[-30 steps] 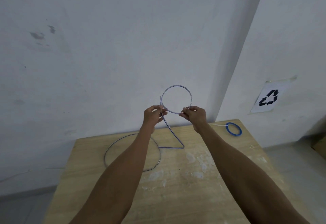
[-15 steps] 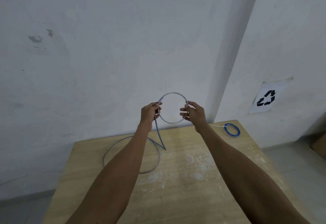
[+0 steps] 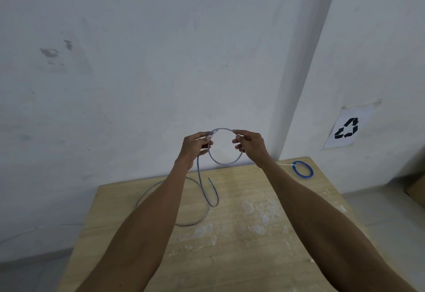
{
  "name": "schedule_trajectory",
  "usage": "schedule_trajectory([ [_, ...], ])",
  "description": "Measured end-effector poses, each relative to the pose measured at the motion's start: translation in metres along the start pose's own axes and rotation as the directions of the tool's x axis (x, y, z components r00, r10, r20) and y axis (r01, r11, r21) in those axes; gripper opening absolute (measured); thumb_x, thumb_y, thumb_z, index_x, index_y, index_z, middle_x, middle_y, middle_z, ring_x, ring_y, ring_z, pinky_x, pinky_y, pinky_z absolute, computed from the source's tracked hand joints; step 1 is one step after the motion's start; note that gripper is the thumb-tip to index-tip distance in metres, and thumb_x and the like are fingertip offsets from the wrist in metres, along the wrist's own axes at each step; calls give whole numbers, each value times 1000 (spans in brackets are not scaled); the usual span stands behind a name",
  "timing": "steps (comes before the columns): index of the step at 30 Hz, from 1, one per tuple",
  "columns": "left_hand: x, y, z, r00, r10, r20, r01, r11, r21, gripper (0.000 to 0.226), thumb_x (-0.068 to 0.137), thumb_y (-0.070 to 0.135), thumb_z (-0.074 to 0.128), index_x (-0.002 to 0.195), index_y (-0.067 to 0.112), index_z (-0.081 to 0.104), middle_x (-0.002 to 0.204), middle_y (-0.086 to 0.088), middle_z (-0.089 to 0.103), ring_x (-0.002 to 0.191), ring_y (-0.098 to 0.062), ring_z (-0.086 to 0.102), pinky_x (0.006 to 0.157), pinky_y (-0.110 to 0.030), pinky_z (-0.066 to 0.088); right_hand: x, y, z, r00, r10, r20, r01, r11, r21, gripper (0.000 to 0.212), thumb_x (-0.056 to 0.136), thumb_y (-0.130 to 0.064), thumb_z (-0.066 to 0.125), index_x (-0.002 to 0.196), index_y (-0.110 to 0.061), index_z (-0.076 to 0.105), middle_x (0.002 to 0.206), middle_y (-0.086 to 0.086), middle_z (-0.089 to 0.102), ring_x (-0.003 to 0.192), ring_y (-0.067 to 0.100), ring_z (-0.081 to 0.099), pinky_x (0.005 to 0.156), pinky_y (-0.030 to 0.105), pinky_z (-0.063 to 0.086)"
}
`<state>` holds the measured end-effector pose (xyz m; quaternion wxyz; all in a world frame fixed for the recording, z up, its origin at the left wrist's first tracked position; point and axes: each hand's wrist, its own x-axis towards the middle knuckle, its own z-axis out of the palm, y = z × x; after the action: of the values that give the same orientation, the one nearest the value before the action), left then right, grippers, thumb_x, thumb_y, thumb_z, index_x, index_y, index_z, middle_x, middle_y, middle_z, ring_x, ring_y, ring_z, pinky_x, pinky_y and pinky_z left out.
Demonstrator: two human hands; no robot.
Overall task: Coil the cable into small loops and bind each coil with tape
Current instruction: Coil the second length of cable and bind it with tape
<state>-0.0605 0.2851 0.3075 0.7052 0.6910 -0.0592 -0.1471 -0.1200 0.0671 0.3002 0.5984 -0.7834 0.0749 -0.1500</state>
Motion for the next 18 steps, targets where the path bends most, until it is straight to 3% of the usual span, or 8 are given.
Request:
schedule_trajectory([
  [10,-6,0,-11,996,-40,86,23,980,197,21,101,17,63,115,11,78,90,-4,70,87,-17,61,86,-38,56,3,-2,3,997,-54,58,65,976,-208,26,101,-13,58,118,-21,75,85,3,78,65,14,66,77,30,57],
  [15,-14,6,-6,996,47,80,-63,976,209,21,96,9,68,116,13,74,89,-8,77,84,-15,72,83,-32,56,1,-7,10,989,-73,132,112,942,-317,29,100,-12,56,118,-22,76,87,-1,78,60,4,62,75,26,54],
  [18,-16,8,-5,993,44,109,-68,971,229,17,93,9,72,110,9,75,91,-11,80,85,-16,75,84,-31,56,0,-9,15,982,-76,173,133,927,-351,30,100,-11,54,116,-24,77,89,-1,79,64,-1,62,78,32,55],
])
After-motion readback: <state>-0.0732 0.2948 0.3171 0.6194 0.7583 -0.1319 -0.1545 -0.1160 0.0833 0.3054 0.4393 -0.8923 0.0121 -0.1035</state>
